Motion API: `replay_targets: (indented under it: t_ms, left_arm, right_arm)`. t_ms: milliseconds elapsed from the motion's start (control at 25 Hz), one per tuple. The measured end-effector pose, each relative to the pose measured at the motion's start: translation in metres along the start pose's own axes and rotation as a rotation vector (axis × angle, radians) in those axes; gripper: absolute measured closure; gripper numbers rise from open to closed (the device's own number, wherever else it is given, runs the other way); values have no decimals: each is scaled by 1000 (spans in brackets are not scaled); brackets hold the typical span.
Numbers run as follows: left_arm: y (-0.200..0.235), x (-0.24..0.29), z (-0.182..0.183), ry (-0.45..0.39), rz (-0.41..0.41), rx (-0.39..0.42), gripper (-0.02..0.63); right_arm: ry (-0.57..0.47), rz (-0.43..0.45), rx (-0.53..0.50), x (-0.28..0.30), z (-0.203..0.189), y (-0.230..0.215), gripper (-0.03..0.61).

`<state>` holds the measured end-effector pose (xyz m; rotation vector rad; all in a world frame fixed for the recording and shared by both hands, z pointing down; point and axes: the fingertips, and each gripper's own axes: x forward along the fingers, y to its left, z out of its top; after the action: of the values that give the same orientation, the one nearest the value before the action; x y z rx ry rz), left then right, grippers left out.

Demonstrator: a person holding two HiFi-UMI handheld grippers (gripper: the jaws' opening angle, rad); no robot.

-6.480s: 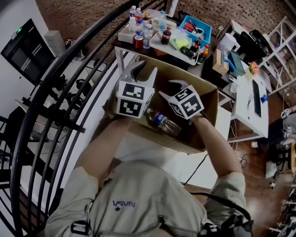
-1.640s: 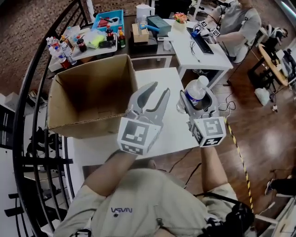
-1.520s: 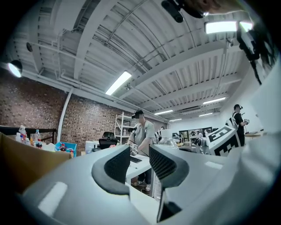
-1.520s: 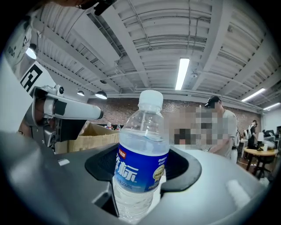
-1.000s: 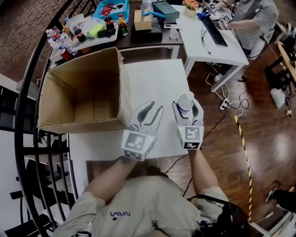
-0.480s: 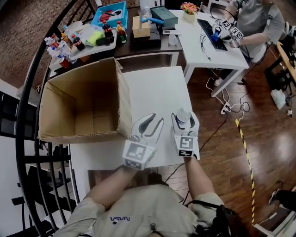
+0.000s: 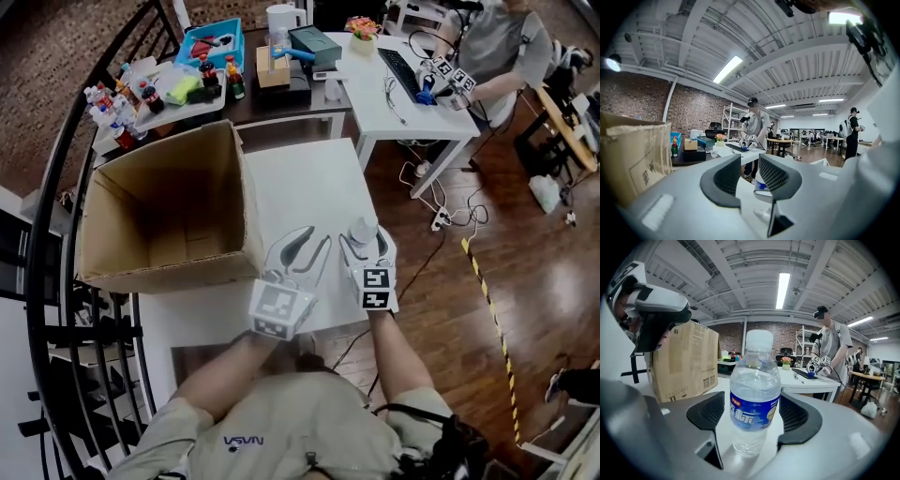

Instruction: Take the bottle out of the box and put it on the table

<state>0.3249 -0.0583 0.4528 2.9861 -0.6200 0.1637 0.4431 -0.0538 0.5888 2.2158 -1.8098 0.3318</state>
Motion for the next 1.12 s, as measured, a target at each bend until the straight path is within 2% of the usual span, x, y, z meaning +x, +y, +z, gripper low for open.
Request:
replay_targets:
  t_ms: [160,280,400,480,600,720,920,1120]
  left_arm:
    - [-6,-17,16,-41,-8,11,499]
    - [-10,-31,31,-72,-13,14,499]
    - [-12,-53,50,-104,-11,3,499]
    - [-11,-74,64,-133,0,-1,503]
    - [1,-116,79,-186,56,-10,541]
    - [27,-176,91,-228,146,-9,597]
    - [59,-279,89,-237,287,-21,614]
    - [71,-363,68,-202,376,-51,614]
  right_arm:
    - [-45,-28,33,-37,17,2,218]
    - [-120,-96,69,-75,45,-2,261]
    - [-226,-145,84,-112,87,2,374]
    - [-283,-138,88,-133,117,15,474]
    - [-346,-72,88,-163,162,54,569]
    - [-369,52,97,-192,193,116,578]
    - [-336,190,91,-233,191,210,578]
    - [-299,255,64,-273,187,281,578]
